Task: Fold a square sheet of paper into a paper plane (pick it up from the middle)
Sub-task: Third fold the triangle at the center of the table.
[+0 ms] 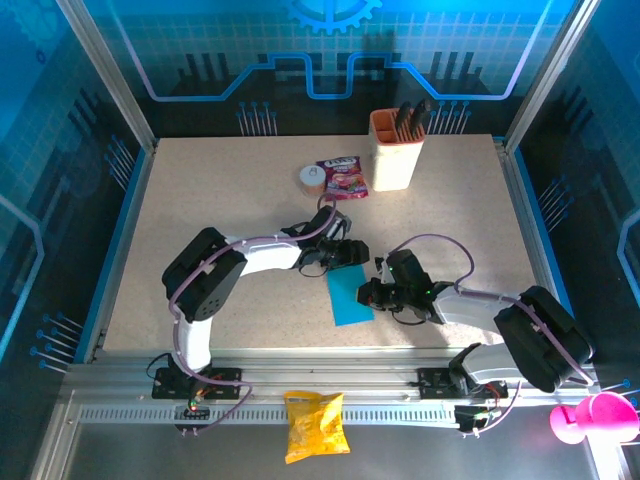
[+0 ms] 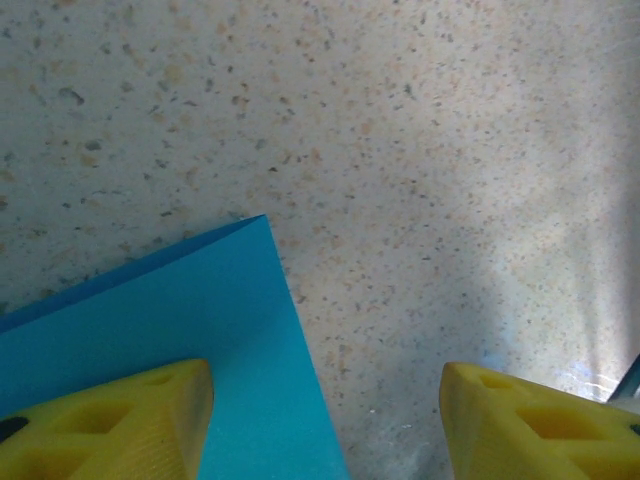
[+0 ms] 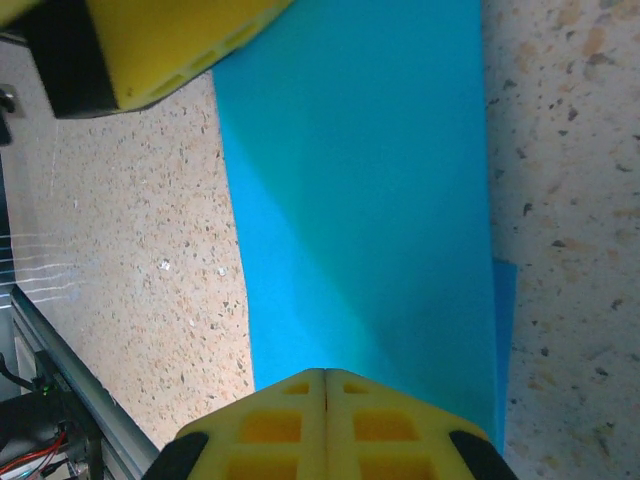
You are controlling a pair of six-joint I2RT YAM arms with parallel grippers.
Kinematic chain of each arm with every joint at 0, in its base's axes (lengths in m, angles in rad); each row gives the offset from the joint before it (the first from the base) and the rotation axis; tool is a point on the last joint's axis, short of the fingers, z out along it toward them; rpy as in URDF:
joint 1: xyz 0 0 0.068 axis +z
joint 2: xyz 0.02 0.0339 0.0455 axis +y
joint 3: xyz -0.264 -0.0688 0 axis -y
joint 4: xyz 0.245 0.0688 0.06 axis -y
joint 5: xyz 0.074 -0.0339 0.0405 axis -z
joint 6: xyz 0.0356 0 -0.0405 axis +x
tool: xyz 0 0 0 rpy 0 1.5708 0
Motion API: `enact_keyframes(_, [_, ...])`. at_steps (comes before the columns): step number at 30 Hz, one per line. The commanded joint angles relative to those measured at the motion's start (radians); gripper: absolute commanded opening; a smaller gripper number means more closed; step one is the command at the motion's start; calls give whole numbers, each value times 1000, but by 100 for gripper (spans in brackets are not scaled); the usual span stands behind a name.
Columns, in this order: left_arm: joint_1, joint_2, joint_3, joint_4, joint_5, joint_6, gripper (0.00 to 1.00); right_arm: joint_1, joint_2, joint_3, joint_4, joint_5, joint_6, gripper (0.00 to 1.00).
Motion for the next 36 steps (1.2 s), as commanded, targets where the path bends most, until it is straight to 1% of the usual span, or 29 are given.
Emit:
enact_keyframes(1, [-1,16,22,-10,-6,31,62,-11,-17,6,-28,-19,-4,0])
enact_keyframes(11, [15,32,26,-16,-13,47,62,20,-80,-109,-11,39,46,0])
enact_keyframes(19, [24,46,40,-23,-15,58,62,23,-56,-132,15,43,53,0])
enact_keyframes(24, [46,32,64,-36,10,76,62,22,-64,-91,24,11,64,0])
enact_keyframes(30, [77,-50,90,-84,45,106,62,6,-123,26,-91,6,12,0])
enact_keyframes(33, [82,-105,71,-99,42,105,63,-22,-117,76,-135,-2,-26,0])
enact_keyframes(36, [82,-156,26,-98,40,86,64,-50,-88,97,-128,-35,-42,0])
